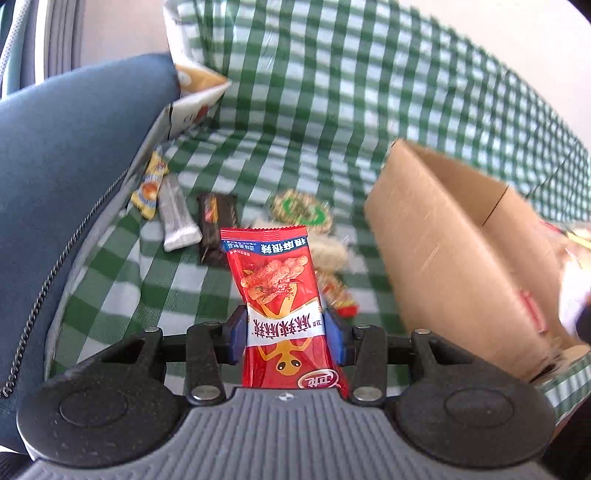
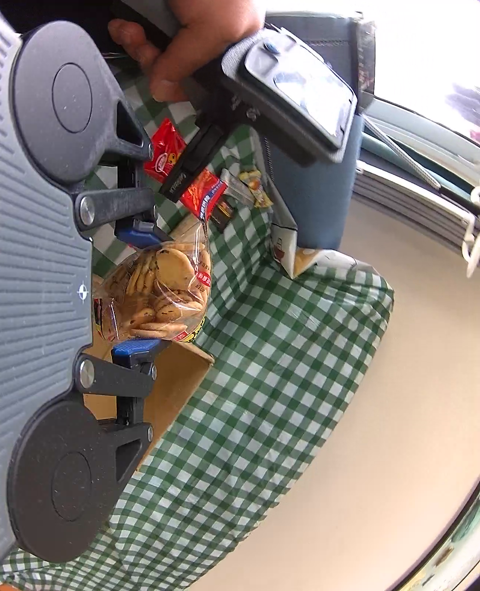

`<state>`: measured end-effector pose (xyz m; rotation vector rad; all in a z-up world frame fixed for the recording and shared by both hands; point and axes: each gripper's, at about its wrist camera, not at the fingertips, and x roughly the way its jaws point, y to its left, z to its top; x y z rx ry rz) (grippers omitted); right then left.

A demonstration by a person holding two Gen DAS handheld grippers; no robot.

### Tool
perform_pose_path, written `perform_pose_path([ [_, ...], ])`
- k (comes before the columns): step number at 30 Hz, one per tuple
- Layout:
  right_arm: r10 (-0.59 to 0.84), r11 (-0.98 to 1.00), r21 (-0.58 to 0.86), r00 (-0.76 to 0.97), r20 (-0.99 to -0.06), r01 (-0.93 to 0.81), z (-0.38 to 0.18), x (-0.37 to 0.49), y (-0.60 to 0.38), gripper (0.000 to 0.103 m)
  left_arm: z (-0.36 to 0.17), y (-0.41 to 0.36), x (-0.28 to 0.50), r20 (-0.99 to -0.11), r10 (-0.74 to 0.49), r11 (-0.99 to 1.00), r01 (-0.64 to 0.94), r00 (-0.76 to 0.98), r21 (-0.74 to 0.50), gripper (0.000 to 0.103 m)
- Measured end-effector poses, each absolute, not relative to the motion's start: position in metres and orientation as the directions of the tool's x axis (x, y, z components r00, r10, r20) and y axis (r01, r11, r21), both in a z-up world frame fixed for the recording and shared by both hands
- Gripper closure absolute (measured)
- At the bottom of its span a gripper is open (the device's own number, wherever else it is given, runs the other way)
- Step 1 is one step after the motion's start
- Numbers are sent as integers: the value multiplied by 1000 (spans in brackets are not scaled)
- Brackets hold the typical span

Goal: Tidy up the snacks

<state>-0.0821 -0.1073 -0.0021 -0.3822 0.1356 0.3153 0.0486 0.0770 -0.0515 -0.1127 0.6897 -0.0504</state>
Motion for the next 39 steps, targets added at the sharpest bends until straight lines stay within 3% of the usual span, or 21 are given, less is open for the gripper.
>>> perform_pose_path([
  [8, 275, 891, -343, 955, -110, -296, 16, -55, -142, 53, -16, 59, 39, -576, -127, 988, 51, 807, -147, 55],
  [12, 246, 927, -261, 962, -123, -270, 11, -41, -155, 53, -1, 45, 33, -553, -140, 987, 70, 821, -146, 55],
  [18, 227, 925, -289, 968, -106, -248, 3, -42, -156, 53, 19, 24, 28, -525, -163, 984, 102, 835, -143, 55],
  [39, 142, 956, -243, 985, -96, -162, -10, -37, -180, 53, 12, -6, 40, -555, -179, 984, 137, 812, -117, 55],
])
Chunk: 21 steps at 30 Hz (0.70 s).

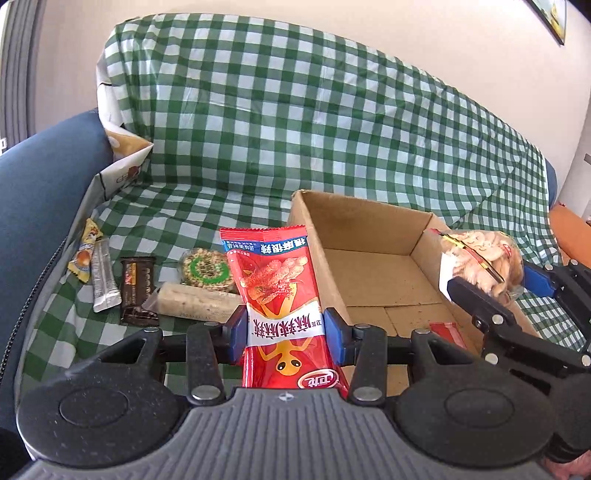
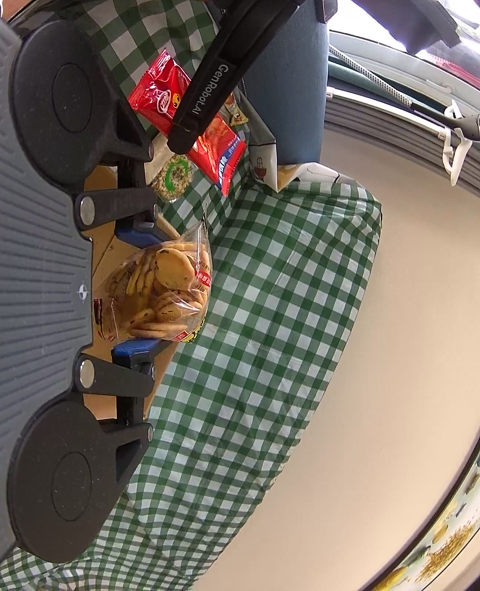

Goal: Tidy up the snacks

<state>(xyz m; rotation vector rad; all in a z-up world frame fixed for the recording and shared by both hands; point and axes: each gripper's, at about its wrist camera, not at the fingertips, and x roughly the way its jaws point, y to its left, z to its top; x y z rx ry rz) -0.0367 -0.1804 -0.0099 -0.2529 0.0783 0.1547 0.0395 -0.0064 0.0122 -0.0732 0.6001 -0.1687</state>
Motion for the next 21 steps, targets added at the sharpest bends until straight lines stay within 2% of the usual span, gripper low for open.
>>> perform_pose_path([
  [12, 104, 969, -217, 991, -79, -119, -10, -40, -189, 53, 22, -22, 29, -474, -223, 974, 209, 852, -82, 55],
  [21, 36, 984, -175, 998, -59, -45, -8, -39, -198, 53, 67, -46, 57, -389, -276, 961, 255, 879, -104, 55],
])
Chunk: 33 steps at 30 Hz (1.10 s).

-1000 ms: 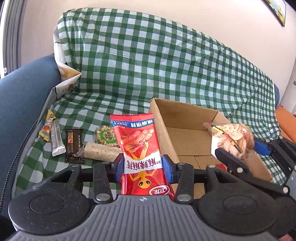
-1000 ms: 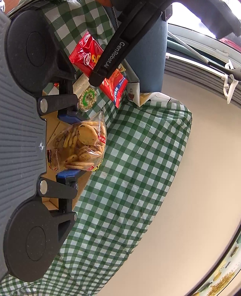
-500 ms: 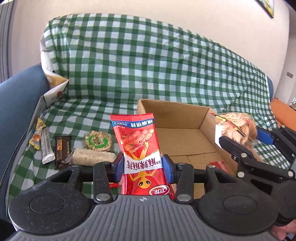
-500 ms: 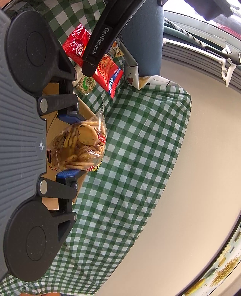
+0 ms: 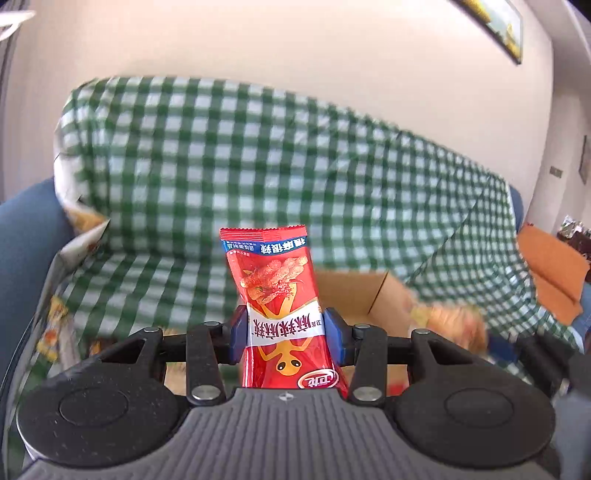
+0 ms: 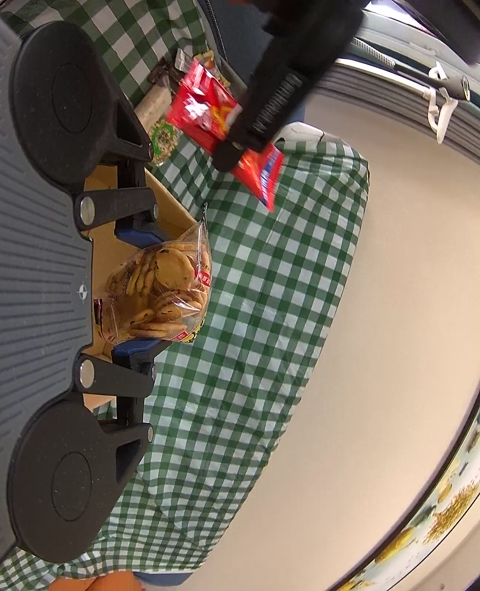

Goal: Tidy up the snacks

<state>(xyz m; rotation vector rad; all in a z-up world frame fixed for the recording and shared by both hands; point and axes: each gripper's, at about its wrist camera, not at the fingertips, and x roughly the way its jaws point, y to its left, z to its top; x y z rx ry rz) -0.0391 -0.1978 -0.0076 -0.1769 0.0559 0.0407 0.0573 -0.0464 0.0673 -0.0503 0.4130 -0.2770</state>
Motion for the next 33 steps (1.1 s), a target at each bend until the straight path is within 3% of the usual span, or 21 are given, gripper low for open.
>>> perform_pose_path([
  [7, -2, 986, -166, 998, -69, -10, -10, -36, -202, 53, 53, -64, 63, -290, -357, 934, 339, 888, -111, 55],
  [16, -45, 987, -156, 996, -84, 31, -13, -28, -204, 53, 22, -62, 74, -348, -378, 926, 346, 858, -153, 56],
  [23, -122, 989, -84, 992, -14, 120, -6, -27, -215, 53, 15, -67, 83, -377, -430, 903, 378, 821, -206, 56],
  [33, -170, 984, 36, 983, -67, 173, -7, -16, -239, 53, 12, -73, 87, -379, -468, 883, 401, 799, -245, 56],
])
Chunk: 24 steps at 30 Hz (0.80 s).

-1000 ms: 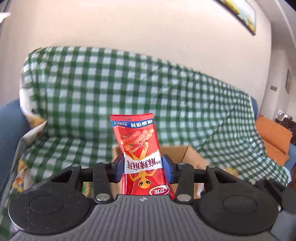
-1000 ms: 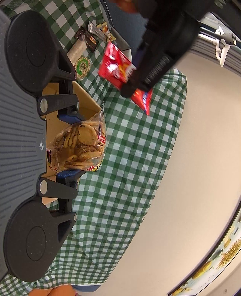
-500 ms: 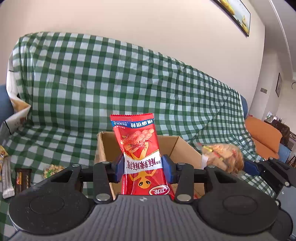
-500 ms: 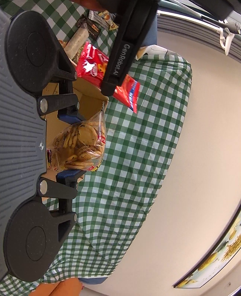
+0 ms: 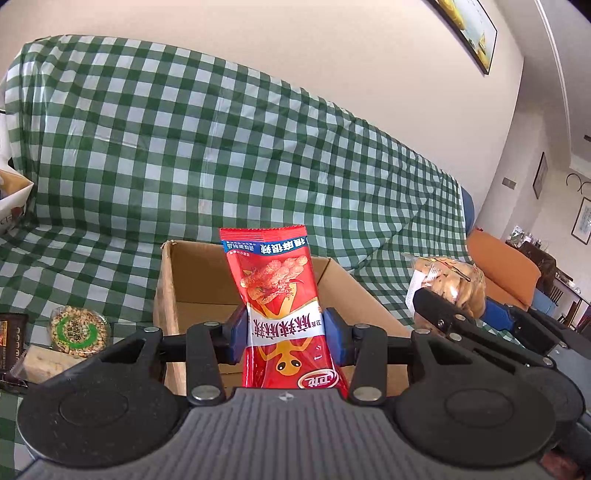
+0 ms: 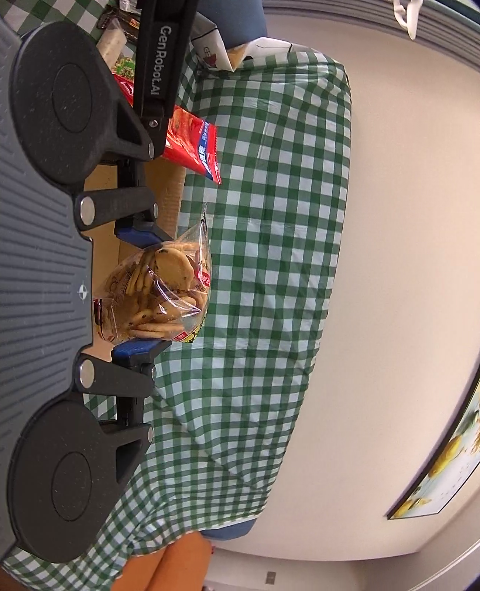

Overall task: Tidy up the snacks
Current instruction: 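Carry the spicy-strip bag and cookie bag together above the cardboard box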

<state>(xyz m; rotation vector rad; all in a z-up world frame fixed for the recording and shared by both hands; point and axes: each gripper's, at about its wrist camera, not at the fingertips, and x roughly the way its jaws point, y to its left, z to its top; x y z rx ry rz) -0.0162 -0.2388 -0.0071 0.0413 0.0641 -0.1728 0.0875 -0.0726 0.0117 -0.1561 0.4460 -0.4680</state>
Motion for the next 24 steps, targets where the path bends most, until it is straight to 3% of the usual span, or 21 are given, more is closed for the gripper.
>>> perform_pose_path([
  [24, -204, 974, 86, 977, -68, 209, -10, -15, -247, 53, 11, -82, 90, -332, -518, 853, 448, 788, -267, 56],
])
